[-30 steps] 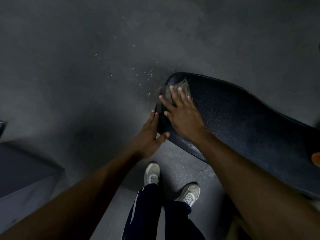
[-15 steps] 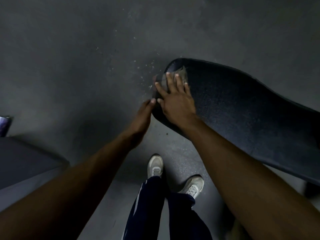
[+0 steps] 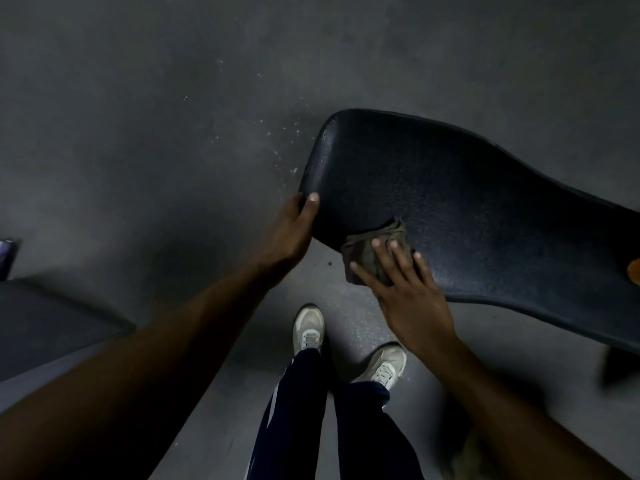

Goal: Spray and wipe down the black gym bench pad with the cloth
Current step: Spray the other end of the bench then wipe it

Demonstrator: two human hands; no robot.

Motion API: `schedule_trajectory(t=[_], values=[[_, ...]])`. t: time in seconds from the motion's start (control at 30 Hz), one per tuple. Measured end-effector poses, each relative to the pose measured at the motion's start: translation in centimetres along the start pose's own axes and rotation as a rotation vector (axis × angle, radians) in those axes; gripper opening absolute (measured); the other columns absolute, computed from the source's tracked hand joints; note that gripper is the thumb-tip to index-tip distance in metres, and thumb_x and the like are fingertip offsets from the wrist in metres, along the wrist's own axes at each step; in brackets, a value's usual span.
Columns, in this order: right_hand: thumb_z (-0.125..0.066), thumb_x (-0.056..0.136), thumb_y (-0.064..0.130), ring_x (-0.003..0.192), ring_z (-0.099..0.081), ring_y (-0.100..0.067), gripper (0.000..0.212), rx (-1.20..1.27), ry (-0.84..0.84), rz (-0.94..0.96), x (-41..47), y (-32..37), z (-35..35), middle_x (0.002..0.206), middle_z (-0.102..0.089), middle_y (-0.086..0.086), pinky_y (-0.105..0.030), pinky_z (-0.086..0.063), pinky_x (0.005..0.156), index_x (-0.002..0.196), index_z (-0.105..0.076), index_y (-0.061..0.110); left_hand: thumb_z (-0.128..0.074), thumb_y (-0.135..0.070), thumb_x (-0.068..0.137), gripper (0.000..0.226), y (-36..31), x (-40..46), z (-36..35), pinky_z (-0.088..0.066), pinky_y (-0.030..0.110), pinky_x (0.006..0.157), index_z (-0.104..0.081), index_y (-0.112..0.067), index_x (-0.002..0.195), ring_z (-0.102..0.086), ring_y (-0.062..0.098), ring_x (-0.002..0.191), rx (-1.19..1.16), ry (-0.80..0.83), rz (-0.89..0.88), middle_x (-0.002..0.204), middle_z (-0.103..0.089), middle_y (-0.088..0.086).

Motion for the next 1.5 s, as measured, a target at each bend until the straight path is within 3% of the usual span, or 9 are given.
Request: schedule_trajectory(t=[0.07,0.13,0.2,0.47,0.67,1.1,1.27,1.43,1.5], values=[[-0.059,0.103,0.035,0.163,-0.009,-0.035,0.085,0.027,-0.017,-0.049,0.9,-0.2,0.2,0.177,0.004,-0.011,-0.055,-0.014,0.13,0.168,-0.005,0.039,-0.032,-0.051,0.105,0.053,0.4,0.0,-0.4,-0.05,0.024,0.101,-0.039,-0.02,0.147,-0.054,-0.006,0.115,0.09,-0.021,-0.055,0.131,-0.052,-0.008],[-0.049,0.106,0.042,0.164,-0.006,-0.035,0.081,0.08,-0.051,-0.109,3.3,-0.2,1.0,0.177,0.007,-0.011,-0.055,-0.015,0.131,0.167,0.003,0.039,-0.03,-0.062,0.101,0.07,0.9,-0.1,-1.3,-0.029,0.047,0.121,-0.022,-0.022,0.158,-0.031,0.02,0.147,0.307,-0.056,-0.092,0.162,-0.027,0.004],[-0.047,0.105,0.046,0.164,0.001,-0.035,0.084,0.131,-0.051,-0.138,5.6,0.1,1.7,0.176,0.013,-0.011,-0.056,-0.013,0.131,0.166,0.01,0.039,-0.027,-0.064,0.1,0.078,1.5,-0.3,-2.3,-0.011,0.047,0.125,-0.008,-0.019,0.161,-0.008,0.022,0.155,0.476,-0.12,-0.067,0.169,-0.003,0.003],[-0.047,0.094,0.005,0.164,0.001,-0.031,0.094,0.149,-0.055,-0.123,-1.1,-1.5,-0.7,0.177,0.006,-0.006,-0.054,-0.018,0.13,0.168,0.0,0.039,-0.03,-0.057,0.103,0.076,-1.1,-0.7,-6.1,0.001,0.045,0.124,-0.007,-0.014,0.161,0.002,0.023,0.155,0.754,-0.162,-0.122,0.169,0.004,0.005],[-0.035,0.085,-0.009,0.163,-0.003,-0.032,0.102,0.167,0.013,-0.366,-10.3,-8.7,-3.9,0.177,0.004,-0.005,-0.051,-0.025,0.129,0.167,0.0,0.04,-0.031,-0.057,0.102,0.076,-3.2,-0.8,-11.1,0.003,0.043,0.125,-0.008,-0.014,0.161,0.001,0.02,0.155,0.89,-0.054,-0.251,0.17,0.004,0.002],[-0.024,0.103,0.01,0.165,0.0,-0.026,0.079,0.357,0.166,-0.77,-20.4,-21.9,-5.9,0.178,0.01,-0.005,-0.043,-0.02,0.13,0.164,0.013,0.045,-0.034,-0.057,0.101,0.078,-3.6,-4.0,-24.7,0.003,0.039,0.125,-0.006,-0.017,0.161,0.001,0.018,0.156,1.107,0.169,-0.308,0.169,0.008,0.0],[-0.036,0.105,0.002,0.153,-0.039,-0.035,0.08,0.513,0.188,-0.936,-25.1,-25.0,-4.5,0.178,-0.009,0.0,-0.05,-0.044,0.114,0.167,-0.007,0.042,-0.034,-0.059,0.1,0.079,-4.7,-5.2,-29.4,0.002,0.039,0.125,-0.005,-0.017,0.161,-0.001,0.019,0.156,1.138,0.212,-0.322,0.169,0.007,0.0],[-0.045,0.106,0.019,0.111,-0.068,-0.041,0.043,0.952,-0.195,-1.22,-30.5,-29.0,-3.9,0.125,-0.071,-0.014,-0.046,-0.057,0.092,0.14,-0.056,0.041,-0.038,-0.058,0.099,0.082,-7.7,-6.3,-35.1,0.001,0.039,0.126,-0.006,-0.016,0.161,-0.001,0.019,0.156,1.162,0.239,-0.383,0.17,0.005,0.001],[-0.044,0.108,0.03,0.087,-0.072,-0.029,0.022,1.16,-0.378,-1.272,-32.4,-30.5,-3.2,0.095,-0.074,-0.007,-0.024,-0.057,0.073,0.117,-0.063,0.037,-0.04,-0.058,0.099,0.083,-9.3,-6.6,-37.8,0.001,0.039,0.126,-0.006,-0.015,0.161,0.0,0.019,0.156,1.162,0.248,-0.404,0.17,0.005,0.001]])
Point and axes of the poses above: each hand's wrist, its own x-axis towards the middle knuckle, its own z-axis out of the back of the hand, y = z × x, the point moved 7 cm from there along x, towards the middle knuckle
